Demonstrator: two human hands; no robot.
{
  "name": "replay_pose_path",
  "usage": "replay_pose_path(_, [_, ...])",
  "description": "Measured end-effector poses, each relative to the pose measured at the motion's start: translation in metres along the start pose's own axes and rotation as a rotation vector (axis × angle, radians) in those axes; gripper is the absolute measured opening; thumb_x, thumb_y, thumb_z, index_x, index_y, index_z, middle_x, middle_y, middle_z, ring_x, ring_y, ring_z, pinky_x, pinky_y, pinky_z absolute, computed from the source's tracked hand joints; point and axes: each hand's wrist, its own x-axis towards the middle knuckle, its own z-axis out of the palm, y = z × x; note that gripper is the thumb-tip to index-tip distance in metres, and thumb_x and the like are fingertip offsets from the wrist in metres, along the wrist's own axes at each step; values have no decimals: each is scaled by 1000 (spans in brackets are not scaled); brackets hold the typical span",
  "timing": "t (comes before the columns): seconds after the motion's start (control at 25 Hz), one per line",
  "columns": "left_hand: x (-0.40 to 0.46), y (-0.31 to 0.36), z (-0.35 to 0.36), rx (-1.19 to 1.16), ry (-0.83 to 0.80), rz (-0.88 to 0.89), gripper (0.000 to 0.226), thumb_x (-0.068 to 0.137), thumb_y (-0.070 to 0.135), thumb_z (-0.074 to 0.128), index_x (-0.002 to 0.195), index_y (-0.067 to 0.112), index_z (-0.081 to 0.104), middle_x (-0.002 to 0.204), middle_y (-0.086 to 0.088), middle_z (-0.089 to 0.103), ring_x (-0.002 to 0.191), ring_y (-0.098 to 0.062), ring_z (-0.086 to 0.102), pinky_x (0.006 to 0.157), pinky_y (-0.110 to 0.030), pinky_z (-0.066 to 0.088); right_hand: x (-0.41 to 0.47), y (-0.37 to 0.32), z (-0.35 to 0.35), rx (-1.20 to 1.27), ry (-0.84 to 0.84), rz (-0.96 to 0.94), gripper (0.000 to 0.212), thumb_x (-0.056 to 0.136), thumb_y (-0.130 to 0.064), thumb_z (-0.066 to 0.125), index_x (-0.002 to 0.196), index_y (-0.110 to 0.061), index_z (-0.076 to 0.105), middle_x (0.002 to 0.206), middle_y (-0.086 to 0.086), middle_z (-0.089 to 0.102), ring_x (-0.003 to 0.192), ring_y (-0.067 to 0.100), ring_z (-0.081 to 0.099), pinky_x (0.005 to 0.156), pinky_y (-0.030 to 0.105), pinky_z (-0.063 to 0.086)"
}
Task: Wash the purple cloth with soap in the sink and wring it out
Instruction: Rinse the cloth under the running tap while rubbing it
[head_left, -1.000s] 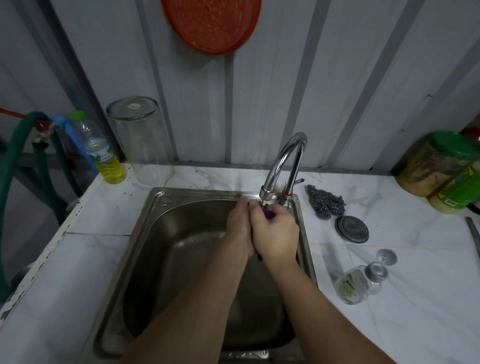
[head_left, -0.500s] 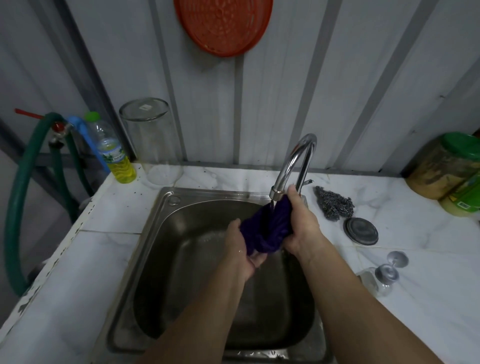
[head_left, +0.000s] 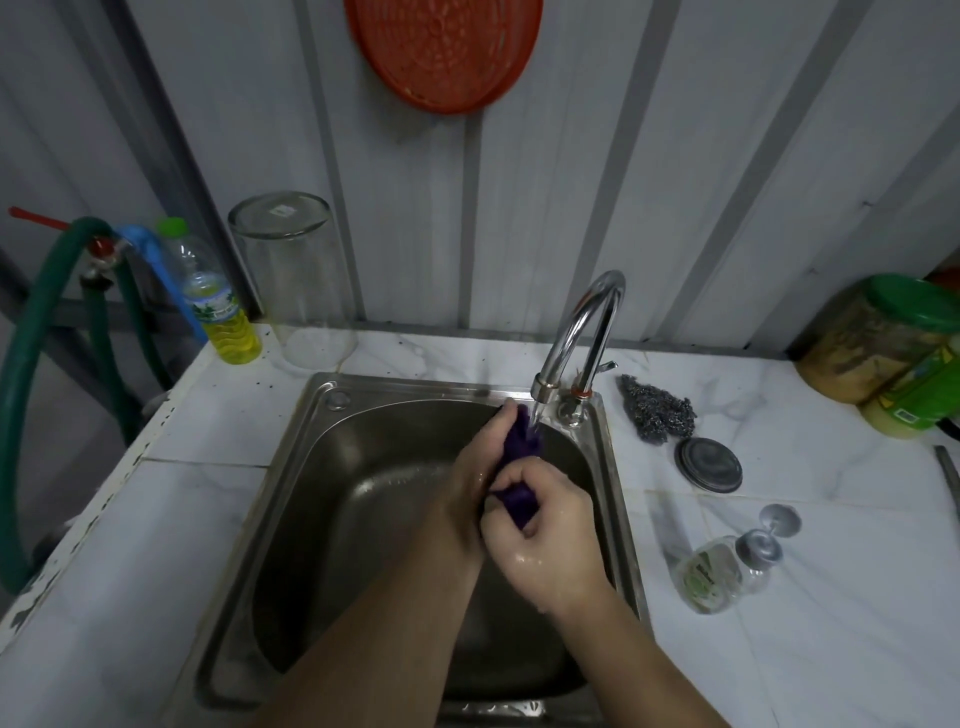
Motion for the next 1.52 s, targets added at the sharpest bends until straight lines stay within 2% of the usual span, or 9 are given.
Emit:
replay_pose_path(0.12, [-6, -8, 12, -186, -54, 121, 22, 97, 47, 50, 98, 32, 66, 76, 16, 72, 71, 5, 66, 67, -18, 52, 23, -3, 9, -210, 215, -34, 27, 86, -26, 71, 61, -17, 63, 60, -5, 62, 55, 11, 59, 54, 23, 47])
replay_pose_path(0.28, [10, 15, 36, -412, 34, -35, 43, 93, 26, 55, 61, 7, 76, 58, -10, 69, 52, -21, 70, 51, -25, 57, 76, 6, 10, -196, 258, 395, 37, 87, -37, 61, 54, -22, 55, 49, -10, 54, 51, 11, 56, 45, 16, 35])
replay_pose_path(0.48, [8, -5, 35, -280, 183, -103, 37, 84, 42, 56, 79, 13, 78, 75, -12, 76, 71, -29, 73, 65, -39, 59, 108, 32, -10, -180, 134, 790, 33, 104, -29, 44, 76, -15, 56, 110, 17, 71, 107, 34, 65, 79, 31, 44])
replay_pose_path(0.68, [20, 11, 28, -427, 279, -109, 40, 94, 48, 54, 104, 14, 73, 88, -14, 79, 79, -32, 76, 61, -36, 59, 63, 28, 10, 19, 247, 687, 45, 94, -63, 45, 105, -22, 62, 97, 2, 66, 87, 20, 64, 70, 32, 44])
replay_pose_path(0.96, [26, 22, 31, -412, 286, -42, 18, 92, 9, 64, 109, 12, 67, 93, -10, 69, 80, -26, 68, 70, -40, 60, 21, 22, 20, 429, 348, 437, 42, 92, -19, 60, 133, -24, 60, 127, 11, 65, 118, 24, 64, 104, 46, 51])
replay_pose_path(1.08, [28, 12, 33, -258, 339, -32, 23, 90, 29, 72, 106, 12, 72, 94, -7, 75, 85, -25, 73, 62, -35, 55, 29, 25, 17, 318, 312, 387, 38, 85, -49, 71, 114, -25, 70, 109, 11, 72, 101, 25, 70, 91, 47, 58])
replay_pose_path(1.24, [26, 8, 42, -330, 346, 15, 62, 84, 63, 67, 95, 3, 76, 86, -11, 80, 75, -25, 78, 57, -29, 60, 45, 33, 12, 229, 374, 470, 21, 93, -40, 69, 73, -34, 74, 68, -8, 76, 65, 5, 72, 64, 30, 55])
replay_pose_path(1.4, [30, 6, 42, -301, 415, 45, 46, 94, 51, 62, 77, 9, 70, 57, -1, 70, 55, -18, 71, 47, -24, 55, 57, 42, 12, 193, 360, 627, 31, 88, -39, 69, 60, -26, 71, 58, -17, 72, 57, 7, 69, 62, 29, 52])
replay_pose_path(1.52, [29, 5, 39, -325, 427, -3, 33, 94, 40, 63, 87, 9, 69, 76, -6, 74, 68, -21, 74, 53, -30, 56, 59, 46, 14, 241, 296, 748, 29, 80, -40, 63, 62, -19, 72, 55, -7, 72, 64, 24, 72, 61, 32, 53])
